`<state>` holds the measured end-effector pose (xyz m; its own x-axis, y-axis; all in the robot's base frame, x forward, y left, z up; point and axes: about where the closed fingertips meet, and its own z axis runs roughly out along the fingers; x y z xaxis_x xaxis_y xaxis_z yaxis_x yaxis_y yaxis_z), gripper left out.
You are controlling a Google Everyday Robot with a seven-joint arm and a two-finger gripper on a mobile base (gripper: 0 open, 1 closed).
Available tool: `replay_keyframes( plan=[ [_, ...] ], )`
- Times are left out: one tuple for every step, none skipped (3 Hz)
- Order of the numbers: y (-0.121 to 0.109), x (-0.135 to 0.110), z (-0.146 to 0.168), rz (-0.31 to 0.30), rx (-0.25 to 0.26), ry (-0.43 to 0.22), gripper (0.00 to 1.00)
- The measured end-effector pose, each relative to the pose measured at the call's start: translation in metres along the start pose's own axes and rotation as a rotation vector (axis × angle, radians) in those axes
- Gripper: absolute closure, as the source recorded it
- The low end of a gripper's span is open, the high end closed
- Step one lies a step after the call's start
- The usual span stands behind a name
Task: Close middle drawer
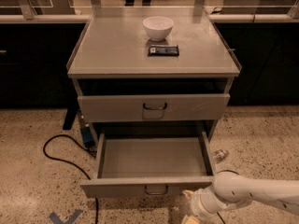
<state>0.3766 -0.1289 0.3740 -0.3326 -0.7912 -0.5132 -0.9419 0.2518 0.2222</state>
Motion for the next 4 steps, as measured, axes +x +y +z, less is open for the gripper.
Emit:
replay_keyframes(
  plan=[
    [-0.018,-0.033,0.012,0.006,0.098,0.026,0.0],
    [-0.039,-0.055,0.017,0.011,0.201,0.03,0.0],
    [-0.047,-0.061,0.019,0.005,0.229,0.018,0.0],
    [-0.071,-0.061,0.024,-0.004,0.223,0.013,0.0]
  ],
)
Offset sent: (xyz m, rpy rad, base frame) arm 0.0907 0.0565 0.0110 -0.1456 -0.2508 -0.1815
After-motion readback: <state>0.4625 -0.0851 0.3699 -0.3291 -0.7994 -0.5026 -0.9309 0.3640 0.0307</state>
